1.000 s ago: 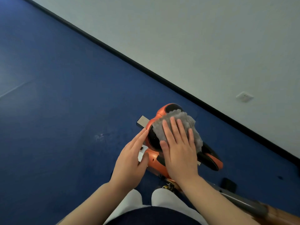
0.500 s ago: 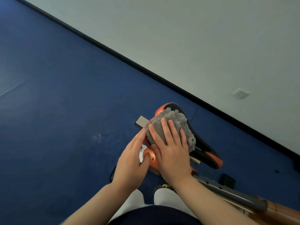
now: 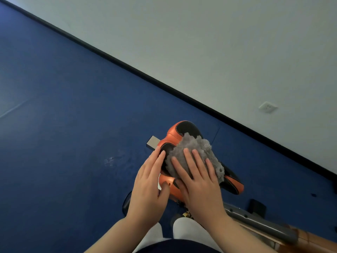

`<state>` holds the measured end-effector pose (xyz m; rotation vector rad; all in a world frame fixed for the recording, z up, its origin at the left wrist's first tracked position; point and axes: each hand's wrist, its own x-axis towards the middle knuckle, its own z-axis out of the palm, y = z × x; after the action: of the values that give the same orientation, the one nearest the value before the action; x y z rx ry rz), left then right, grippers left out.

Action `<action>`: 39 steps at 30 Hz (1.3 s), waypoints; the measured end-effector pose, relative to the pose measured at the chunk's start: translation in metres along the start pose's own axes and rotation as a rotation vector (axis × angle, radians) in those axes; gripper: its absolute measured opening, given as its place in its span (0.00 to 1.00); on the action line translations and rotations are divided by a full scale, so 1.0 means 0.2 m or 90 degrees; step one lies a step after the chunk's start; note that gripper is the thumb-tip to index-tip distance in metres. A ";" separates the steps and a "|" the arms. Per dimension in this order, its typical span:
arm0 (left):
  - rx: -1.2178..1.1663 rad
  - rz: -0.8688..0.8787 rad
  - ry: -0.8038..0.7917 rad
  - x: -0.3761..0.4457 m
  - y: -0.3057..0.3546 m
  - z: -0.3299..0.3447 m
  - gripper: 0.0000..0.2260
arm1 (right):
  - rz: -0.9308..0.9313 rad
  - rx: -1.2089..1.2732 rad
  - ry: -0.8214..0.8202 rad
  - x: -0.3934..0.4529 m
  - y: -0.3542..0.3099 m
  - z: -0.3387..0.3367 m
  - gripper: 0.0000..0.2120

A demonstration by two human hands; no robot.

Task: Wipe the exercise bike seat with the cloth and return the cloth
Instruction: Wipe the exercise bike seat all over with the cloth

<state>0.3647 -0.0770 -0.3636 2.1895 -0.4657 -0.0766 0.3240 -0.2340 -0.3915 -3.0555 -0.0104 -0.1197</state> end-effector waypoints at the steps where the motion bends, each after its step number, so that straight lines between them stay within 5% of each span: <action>1: 0.016 0.007 -0.003 0.00 0.01 0.01 0.32 | 0.016 -0.004 -0.004 -0.06 0.05 0.00 0.25; 13: 0.154 -0.016 -0.013 0.06 0.12 0.20 0.25 | 0.215 0.039 -0.024 -0.13 0.24 -0.09 0.28; 33: 0.261 -0.079 0.083 0.25 0.11 0.26 0.26 | 0.010 0.182 -0.049 0.08 0.37 -0.12 0.26; 39: 0.253 -0.084 0.093 0.26 0.12 0.27 0.26 | -0.049 0.300 -0.088 0.46 0.29 -0.10 0.25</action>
<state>0.3935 -0.1487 -0.3736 2.5919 -0.2686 0.1130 0.4157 -0.2937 -0.3695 -2.5867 -0.1443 0.0797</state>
